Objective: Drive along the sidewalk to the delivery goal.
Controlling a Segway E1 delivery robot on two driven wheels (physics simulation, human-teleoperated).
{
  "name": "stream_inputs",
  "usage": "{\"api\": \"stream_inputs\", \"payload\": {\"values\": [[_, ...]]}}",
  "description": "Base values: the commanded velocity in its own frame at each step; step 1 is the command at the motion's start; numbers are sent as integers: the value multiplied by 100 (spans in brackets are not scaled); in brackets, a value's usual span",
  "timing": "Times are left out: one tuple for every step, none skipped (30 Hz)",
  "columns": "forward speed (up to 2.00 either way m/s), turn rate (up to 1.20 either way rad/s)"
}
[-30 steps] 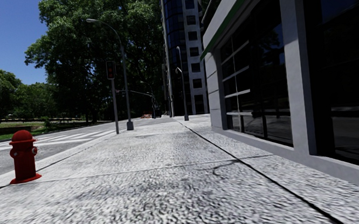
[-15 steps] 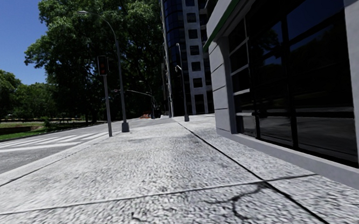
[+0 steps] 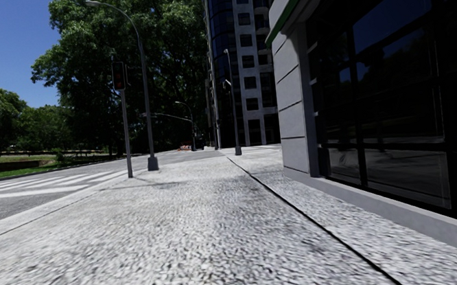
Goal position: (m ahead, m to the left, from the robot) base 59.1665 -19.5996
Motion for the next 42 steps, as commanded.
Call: {"api": "stream_inputs", "payload": {"values": [[194, 0], [194, 0], [194, 0], [194, 0], [194, 0], [194, 0], [196, 0], [197, 0], [198, 0], [198, 0], [198, 0], [198, 0], [198, 0], [198, 0], [198, 0], [198, 0], [198, 0], [198, 0], [198, 0], [198, 0], [198, 0], [198, 0], [198, 0], [198, 0], [198, 0], [198, 0], [198, 0], [198, 0], [198, 0], [198, 0], [198, 0], [198, 0], [198, 0], [198, 0], [198, 0], [198, 0], [198, 0], [198, 0], [198, 0], [198, 0], [198, 0], [198, 0]]}}
